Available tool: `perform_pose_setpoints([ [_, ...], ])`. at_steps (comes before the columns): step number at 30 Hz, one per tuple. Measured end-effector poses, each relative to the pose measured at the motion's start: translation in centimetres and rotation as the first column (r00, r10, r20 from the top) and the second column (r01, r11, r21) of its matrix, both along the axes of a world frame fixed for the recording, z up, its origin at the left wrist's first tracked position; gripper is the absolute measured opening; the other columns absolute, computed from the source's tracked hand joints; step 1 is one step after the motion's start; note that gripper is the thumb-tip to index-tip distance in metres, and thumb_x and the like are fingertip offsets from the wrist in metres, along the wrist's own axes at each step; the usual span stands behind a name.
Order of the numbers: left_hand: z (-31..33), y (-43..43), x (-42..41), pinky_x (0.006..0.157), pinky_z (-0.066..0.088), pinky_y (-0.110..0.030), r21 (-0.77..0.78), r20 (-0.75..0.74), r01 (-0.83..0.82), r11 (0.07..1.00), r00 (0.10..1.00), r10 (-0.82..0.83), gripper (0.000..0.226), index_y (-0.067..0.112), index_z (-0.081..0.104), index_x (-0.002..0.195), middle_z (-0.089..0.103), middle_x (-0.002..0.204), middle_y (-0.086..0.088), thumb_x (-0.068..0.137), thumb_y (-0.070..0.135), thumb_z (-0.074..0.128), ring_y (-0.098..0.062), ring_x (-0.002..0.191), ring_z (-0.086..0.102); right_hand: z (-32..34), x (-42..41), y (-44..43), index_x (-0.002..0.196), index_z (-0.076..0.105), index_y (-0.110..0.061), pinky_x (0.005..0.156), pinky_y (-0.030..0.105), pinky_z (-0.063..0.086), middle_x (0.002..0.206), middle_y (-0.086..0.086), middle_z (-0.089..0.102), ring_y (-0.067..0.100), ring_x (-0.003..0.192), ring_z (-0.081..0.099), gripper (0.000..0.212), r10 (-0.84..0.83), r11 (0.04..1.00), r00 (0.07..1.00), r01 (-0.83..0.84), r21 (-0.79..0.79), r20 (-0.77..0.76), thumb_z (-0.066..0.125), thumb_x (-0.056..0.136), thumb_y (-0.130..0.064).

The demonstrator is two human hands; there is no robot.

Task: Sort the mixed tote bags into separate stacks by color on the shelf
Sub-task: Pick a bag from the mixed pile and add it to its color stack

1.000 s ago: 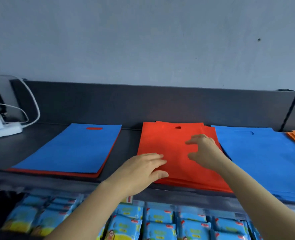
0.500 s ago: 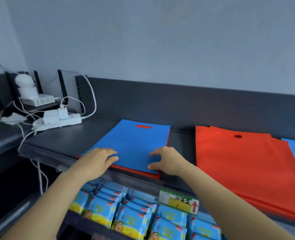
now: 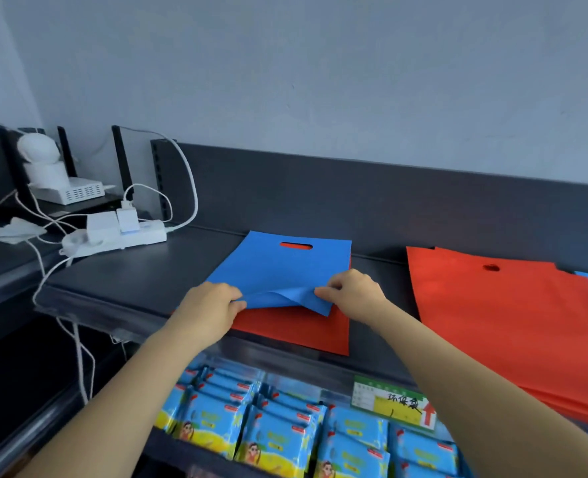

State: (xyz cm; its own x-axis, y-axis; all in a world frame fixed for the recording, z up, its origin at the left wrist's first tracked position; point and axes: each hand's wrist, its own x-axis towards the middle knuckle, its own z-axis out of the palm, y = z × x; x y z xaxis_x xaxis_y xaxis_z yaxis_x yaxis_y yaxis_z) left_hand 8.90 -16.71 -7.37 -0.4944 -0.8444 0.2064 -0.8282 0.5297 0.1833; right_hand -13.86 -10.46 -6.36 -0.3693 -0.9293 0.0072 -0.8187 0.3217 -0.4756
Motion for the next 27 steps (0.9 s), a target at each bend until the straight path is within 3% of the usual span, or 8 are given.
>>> perform_pose_setpoints([
  [3, -0.5, -0.7, 0.6, 0.055, 0.029, -0.035, -0.052, -0.068, 0.029, 0.998, 0.997, -0.033, 0.043, 0.014, 0.036, 0.059, 0.043, 0.055, -0.002, 0.096, 0.032, 0.048, -0.024, 0.058, 0.046, 0.6, -0.5, 0.3, 0.124, 0.054, -0.012, 0.086, 0.03, 0.044, 0.124, 0.008, 0.055, 0.023, 0.108, 0.055, 0.056, -0.1, 0.981, 0.926, 0.153, -0.119, 0.365, 0.057, 0.085, -0.053],
  [5, -0.9, -0.7, 0.8, 0.054, 0.035, -0.036, -0.109, -0.132, 0.064, 0.992, 0.988, -0.079, 0.04, 0.011, 0.045, 0.061, 0.049, 0.053, -0.005, 0.095, 0.031, 0.051, -0.028, 0.056, 0.051, 1.4, -0.9, 0.9, 0.117, 0.05, -0.01, 0.074, 0.032, 0.05, 0.111, 0.01, 0.051, 0.024, 0.09, 0.057, 0.053, -0.169, 0.971, 0.778, 0.237, -0.034, 0.605, 0.064, 0.083, -0.048],
  [8, -1.4, 0.5, 0.2, 0.051, 0.048, -0.036, -0.293, -0.275, 0.083, 0.952, 0.947, -0.167, 0.026, 0.014, 0.07, 0.076, 0.063, 0.057, -0.007, 0.09, 0.031, 0.055, -0.035, 0.058, 0.06, 2.6, -0.8, 1.9, 0.093, 0.054, -0.006, 0.058, 0.028, 0.057, 0.1, 0.013, 0.057, 0.023, 0.072, 0.063, 0.02, -0.15, 0.982, 0.549, 0.181, 0.058, 0.822, 0.07, 0.083, -0.014],
  [11, -1.1, 2.2, -1.1, 0.059, 0.054, -0.038, -0.328, -0.38, 0.075, 0.942, 0.902, -0.204, 0.011, 0.019, 0.075, 0.093, 0.073, 0.077, -0.005, 0.086, 0.022, 0.068, -0.033, 0.071, 0.068, 2.6, -1.7, 1.4, 0.121, 0.052, 0.003, 0.058, 0.027, 0.054, 0.117, 0.021, 0.061, 0.021, 0.085, 0.062, 0.05, -0.071, 0.957, 0.702, 0.249, -0.151, 0.708, 0.067, 0.074, 0.008],
  [13, -0.7, 3.0, -2.1, 0.064, 0.056, -0.04, -0.319, -0.366, 0.081, 0.944, 0.908, -0.202, 0.017, 0.022, 0.074, 0.098, 0.074, 0.09, -0.001, 0.083, 0.019, 0.071, -0.03, 0.081, 0.07, 3.6, -2.3, 2.5, 0.135, 0.044, -0.004, 0.067, 0.028, 0.055, 0.12, 0.009, 0.059, 0.02, 0.103, 0.059, 0.069, -0.005, 0.921, 0.807, 0.233, -0.312, 0.59, 0.062, 0.07, 0.012],
  [16, -0.4, 4.5, -4.3, 0.066, 0.056, -0.04, -0.343, -0.331, 0.107, 0.933, 0.916, -0.226, 0.026, 0.025, 0.073, 0.103, 0.073, 0.1, 0.002, 0.081, 0.01, 0.069, -0.026, 0.088, 0.069, 5.6, -4.1, 5.9, 0.138, 0.044, -0.016, 0.087, 0.03, 0.054, 0.13, 0.0, 0.057, 0.013, 0.118, 0.055, 0.071, 0.06, 0.845, 0.903, 0.181, -0.503, 0.426, 0.051, 0.073, 0.013],
  [21, 0.2, 8.7, -10.6, 0.067, 0.056, -0.04, -0.346, -0.296, 0.203, 0.916, 0.903, -0.312, 0.026, 0.028, 0.071, 0.105, 0.072, 0.102, 0.005, 0.088, 0.017, 0.056, -0.024, 0.09, 0.069, 6.6, -9.5, 13.0, 0.134, 0.048, -0.016, 0.089, 0.022, 0.05, 0.111, -0.009, 0.059, 0.004, 0.105, 0.057, 0.064, 0.016, 0.771, 0.925, 0.231, -0.593, 0.38, 0.049, 0.077, 0.014],
  [27, 1.3, 16.2, -20.1, 0.068, 0.054, -0.033, -0.363, -0.241, 0.36, 0.86, 0.855, -0.46, 0.037, 0.032, 0.069, 0.109, 0.07, 0.106, 0.011, 0.084, 0.005, 0.062, -0.015, 0.098, 0.067, 5.6, -19.4, 22.6, 0.132, 0.052, -0.014, 0.094, 0.028, 0.049, 0.117, -0.002, 0.064, 0.01, 0.111, 0.058, 0.063, -0.149, 0.737, 0.914, 0.356, -0.574, 0.377, 0.054, 0.074, 0.011],
])
